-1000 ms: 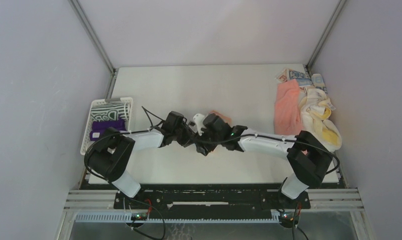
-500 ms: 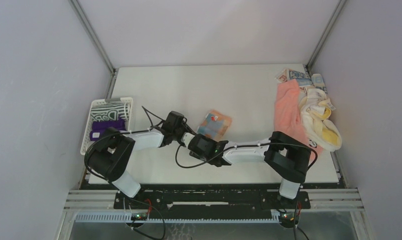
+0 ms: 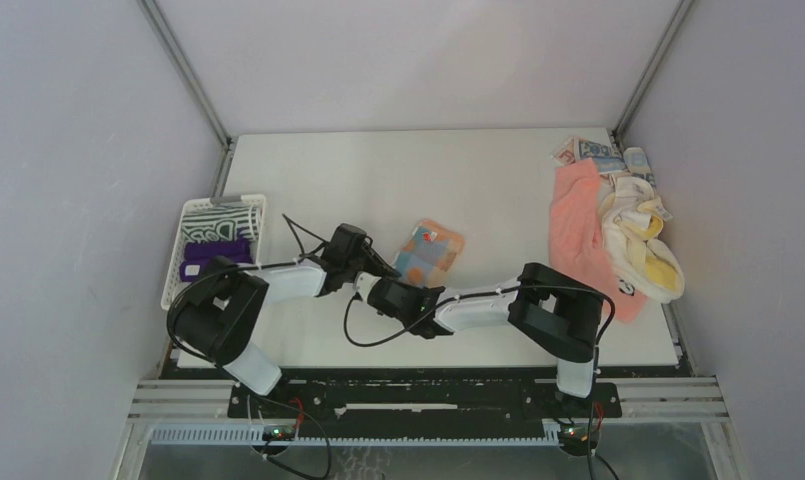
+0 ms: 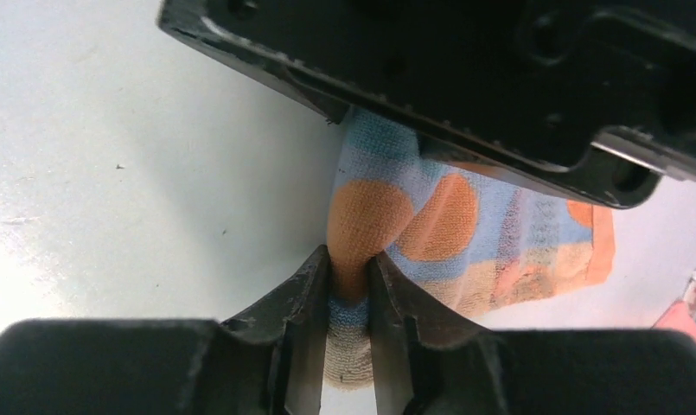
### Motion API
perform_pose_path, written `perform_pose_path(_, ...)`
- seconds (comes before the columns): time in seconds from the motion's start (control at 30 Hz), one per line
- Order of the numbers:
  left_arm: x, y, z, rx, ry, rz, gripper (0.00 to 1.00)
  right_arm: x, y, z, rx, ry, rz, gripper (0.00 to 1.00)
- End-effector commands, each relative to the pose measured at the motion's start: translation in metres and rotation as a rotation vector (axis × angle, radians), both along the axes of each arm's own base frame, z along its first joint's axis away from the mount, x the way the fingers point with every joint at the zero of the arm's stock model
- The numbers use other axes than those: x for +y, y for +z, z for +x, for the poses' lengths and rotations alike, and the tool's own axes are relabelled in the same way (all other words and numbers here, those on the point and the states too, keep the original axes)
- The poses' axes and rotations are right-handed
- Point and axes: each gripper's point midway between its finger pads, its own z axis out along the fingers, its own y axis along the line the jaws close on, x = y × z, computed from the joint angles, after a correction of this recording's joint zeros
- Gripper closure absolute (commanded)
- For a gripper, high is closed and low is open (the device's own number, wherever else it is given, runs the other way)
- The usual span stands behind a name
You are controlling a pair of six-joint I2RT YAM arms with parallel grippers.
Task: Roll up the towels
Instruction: Roll the towel at the center of the board.
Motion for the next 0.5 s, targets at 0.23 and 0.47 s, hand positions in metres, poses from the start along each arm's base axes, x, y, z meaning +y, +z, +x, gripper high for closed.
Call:
perform_pose_path(0.23,0.053,-0.023,-0.038,0.109,0.06,0.126,0.42,0.024,0.003,-0.061,0.802,0.089,0.413,0.95)
perform_pose_path(0.47,0.056,0.008,-0.031,0.009,0.098,0.087,0.25,0.028,0.018,-0.049,1.203,0.001,0.729,0.95)
